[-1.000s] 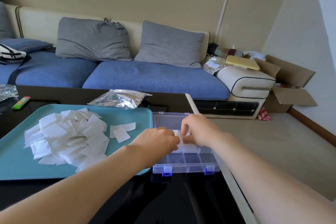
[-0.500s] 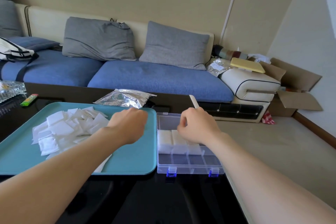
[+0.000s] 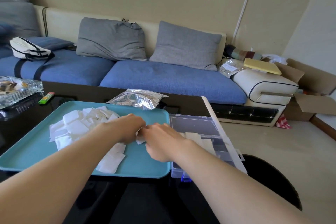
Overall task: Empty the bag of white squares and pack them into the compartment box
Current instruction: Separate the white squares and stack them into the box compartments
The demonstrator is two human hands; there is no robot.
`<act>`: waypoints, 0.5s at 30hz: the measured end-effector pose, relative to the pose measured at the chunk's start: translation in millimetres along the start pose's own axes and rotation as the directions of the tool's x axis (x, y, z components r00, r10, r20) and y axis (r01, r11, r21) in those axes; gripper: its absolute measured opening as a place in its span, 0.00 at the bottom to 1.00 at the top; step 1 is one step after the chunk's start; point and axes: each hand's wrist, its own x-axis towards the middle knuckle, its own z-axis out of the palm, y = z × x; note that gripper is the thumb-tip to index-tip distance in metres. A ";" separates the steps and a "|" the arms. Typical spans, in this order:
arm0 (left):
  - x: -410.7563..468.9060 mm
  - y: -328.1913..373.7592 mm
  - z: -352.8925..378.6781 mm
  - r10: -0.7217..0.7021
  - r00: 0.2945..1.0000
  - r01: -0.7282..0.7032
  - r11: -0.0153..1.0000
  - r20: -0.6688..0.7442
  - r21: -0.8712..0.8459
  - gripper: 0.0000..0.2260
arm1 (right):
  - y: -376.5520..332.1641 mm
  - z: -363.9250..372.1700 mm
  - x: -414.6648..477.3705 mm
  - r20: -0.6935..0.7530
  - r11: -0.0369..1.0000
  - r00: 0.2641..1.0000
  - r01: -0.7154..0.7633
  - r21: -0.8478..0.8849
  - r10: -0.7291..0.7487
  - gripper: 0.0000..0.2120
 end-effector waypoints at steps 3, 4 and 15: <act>1.4 -1.7 -1.5 0.022 0.999 -0.024 0.998 -0.038 -0.051 0.12 | -8.8 3.6 10.3 0.047 1.000 0.999 -0.012 -0.023 0.013 0.09; 1.4 -2.4 -1.3 0.029 0.998 -0.032 0.997 -0.052 -0.064 0.08 | -10.0 2.0 13.3 0.029 0.999 0.999 -0.030 -0.025 0.031 0.10; 0.9 -1.9 -3.3 -0.007 0.996 -0.018 0.964 -0.092 -0.264 0.14 | -4.8 -0.4 30.5 -0.023 0.909 0.941 -0.319 0.270 0.337 0.15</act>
